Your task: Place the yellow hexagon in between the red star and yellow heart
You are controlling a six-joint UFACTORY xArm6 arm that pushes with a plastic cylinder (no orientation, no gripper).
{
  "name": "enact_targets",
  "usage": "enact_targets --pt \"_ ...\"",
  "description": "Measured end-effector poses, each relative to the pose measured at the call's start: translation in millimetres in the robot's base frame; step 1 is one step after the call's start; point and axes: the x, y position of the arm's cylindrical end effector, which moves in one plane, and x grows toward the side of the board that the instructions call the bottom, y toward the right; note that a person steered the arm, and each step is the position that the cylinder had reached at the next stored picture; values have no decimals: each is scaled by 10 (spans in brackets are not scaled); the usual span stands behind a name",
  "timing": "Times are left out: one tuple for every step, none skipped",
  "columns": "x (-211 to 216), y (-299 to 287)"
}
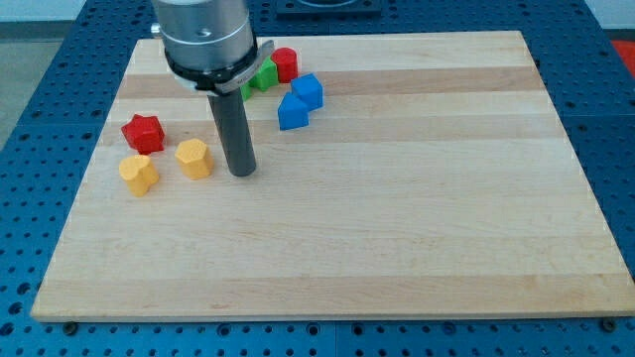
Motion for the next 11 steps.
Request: enact_targets --pt "-84 -339" --pt "-112 -527" --pt "-112 -501" --pt "-159 -206" --pt "-229 -279" --pt "-229 -584" --pt "-229 -841" --pt "-218 -896" --pt "-50 -433" --pt "53 157" --pt "-175 1247"
